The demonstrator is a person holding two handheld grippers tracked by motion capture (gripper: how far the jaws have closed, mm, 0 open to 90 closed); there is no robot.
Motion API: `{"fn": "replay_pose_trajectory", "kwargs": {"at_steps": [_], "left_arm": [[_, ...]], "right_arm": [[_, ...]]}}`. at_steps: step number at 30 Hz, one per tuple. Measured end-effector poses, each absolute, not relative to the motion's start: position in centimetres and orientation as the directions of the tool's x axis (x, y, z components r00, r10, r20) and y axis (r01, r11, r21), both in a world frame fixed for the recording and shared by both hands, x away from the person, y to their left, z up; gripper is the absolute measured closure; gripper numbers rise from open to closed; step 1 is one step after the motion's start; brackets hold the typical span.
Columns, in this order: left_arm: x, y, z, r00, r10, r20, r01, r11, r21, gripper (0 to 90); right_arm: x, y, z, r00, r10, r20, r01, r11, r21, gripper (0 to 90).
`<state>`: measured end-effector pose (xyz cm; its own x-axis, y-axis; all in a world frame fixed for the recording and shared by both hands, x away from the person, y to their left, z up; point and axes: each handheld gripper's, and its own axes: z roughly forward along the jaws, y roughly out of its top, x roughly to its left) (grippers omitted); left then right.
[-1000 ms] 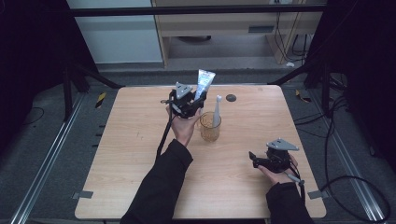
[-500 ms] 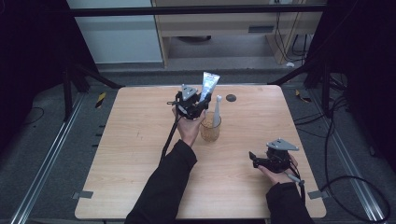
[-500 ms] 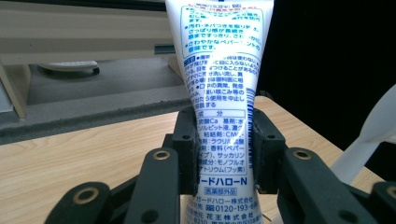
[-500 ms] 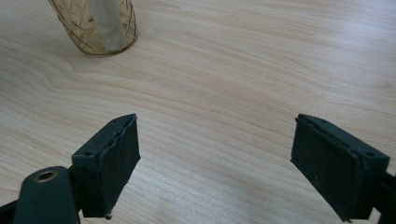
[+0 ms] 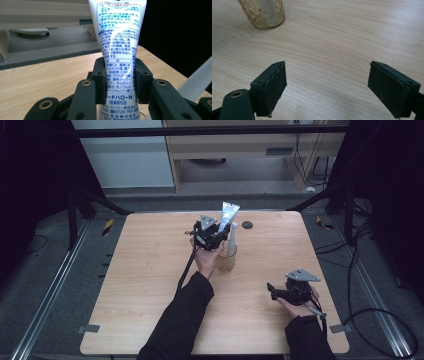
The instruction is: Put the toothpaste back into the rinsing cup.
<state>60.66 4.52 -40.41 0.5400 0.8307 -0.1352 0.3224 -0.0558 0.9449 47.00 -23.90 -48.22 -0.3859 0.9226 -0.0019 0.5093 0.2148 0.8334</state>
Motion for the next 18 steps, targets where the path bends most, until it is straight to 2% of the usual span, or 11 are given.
{"fn": "replay_pose_trajectory", "kwargs": {"at_steps": [18], "left_arm": [[60.7,4.0,-42.1,0.570,0.811,-0.127,0.358,-0.106,0.928,66.5]], "right_arm": [[47.0,-23.9,-48.3,-0.387,0.922,-0.004,0.512,0.218,0.831,15.3]]}}
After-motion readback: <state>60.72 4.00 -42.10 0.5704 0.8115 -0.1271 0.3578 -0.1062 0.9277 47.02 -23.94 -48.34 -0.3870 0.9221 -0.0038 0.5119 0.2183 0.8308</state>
